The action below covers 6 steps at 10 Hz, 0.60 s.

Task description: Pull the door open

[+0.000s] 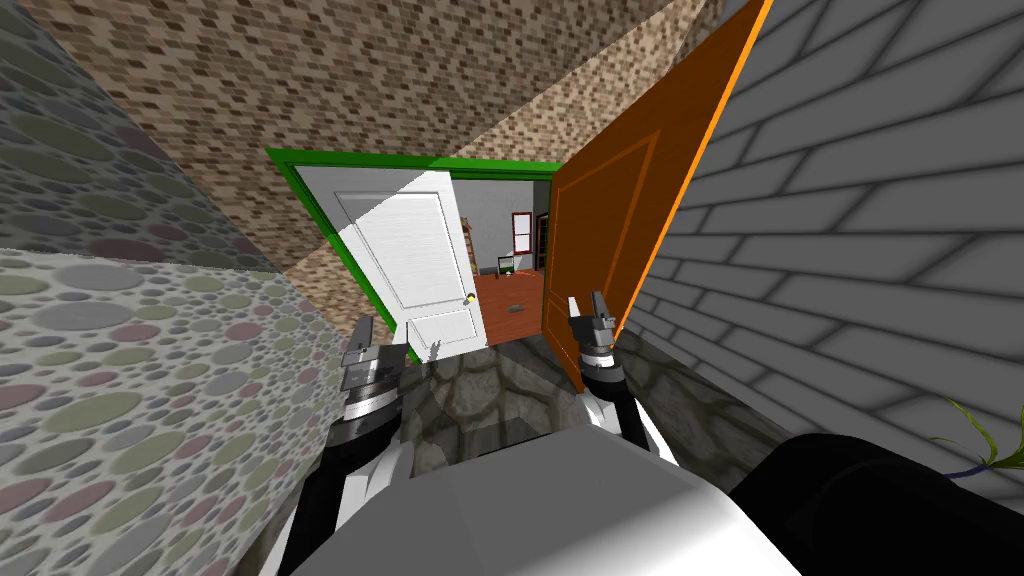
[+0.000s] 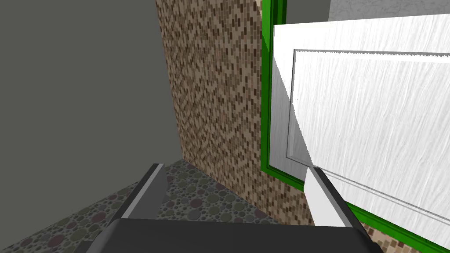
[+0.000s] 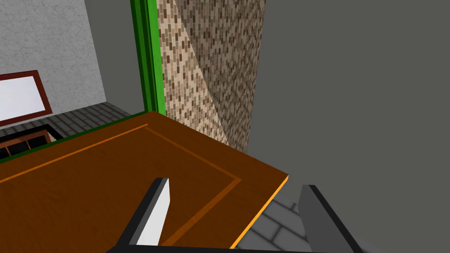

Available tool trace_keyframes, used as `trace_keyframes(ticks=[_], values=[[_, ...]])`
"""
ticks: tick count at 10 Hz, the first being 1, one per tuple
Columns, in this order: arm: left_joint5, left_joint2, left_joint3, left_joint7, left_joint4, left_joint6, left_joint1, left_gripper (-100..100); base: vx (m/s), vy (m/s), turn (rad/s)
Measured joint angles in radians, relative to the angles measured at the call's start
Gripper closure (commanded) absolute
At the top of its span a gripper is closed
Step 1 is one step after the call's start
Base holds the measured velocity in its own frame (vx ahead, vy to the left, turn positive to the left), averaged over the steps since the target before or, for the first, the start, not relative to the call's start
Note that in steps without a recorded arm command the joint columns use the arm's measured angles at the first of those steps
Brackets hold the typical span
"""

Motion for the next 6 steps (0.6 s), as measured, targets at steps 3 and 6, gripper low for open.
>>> trace_keyframes(ticks=[3,6], values=[[0.027,0.007,-0.006,0.040,0.047,-0.013,-0.010,-100,0.112,0.017,-0.053],[0.066,0.021,-0.004,0.096,0.112,-0.033,-0.028,-100,0.138,0.010,-0.062]])
